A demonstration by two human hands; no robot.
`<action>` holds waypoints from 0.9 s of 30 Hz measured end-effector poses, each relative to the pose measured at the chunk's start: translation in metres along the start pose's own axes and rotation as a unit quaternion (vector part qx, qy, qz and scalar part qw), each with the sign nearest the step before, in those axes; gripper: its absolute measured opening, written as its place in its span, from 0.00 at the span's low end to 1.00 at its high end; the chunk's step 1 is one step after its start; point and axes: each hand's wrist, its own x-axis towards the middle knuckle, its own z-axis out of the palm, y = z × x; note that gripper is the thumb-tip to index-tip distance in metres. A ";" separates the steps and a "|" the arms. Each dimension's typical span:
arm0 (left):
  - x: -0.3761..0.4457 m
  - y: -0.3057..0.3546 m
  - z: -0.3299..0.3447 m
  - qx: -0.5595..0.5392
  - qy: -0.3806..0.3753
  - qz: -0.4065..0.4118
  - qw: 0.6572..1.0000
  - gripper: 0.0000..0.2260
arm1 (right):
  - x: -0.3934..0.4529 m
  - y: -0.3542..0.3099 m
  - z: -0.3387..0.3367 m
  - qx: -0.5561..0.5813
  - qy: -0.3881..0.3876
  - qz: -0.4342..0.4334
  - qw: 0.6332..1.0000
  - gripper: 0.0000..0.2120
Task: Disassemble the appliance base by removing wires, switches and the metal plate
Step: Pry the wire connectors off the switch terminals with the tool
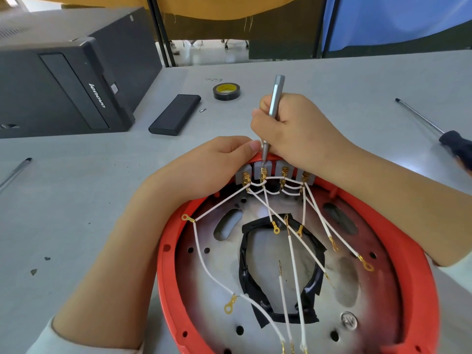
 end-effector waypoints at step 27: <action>-0.001 0.003 0.000 0.013 0.002 0.003 1.000 0.17 | 0.008 -0.001 0.000 0.022 -0.019 0.042 0.999 0.20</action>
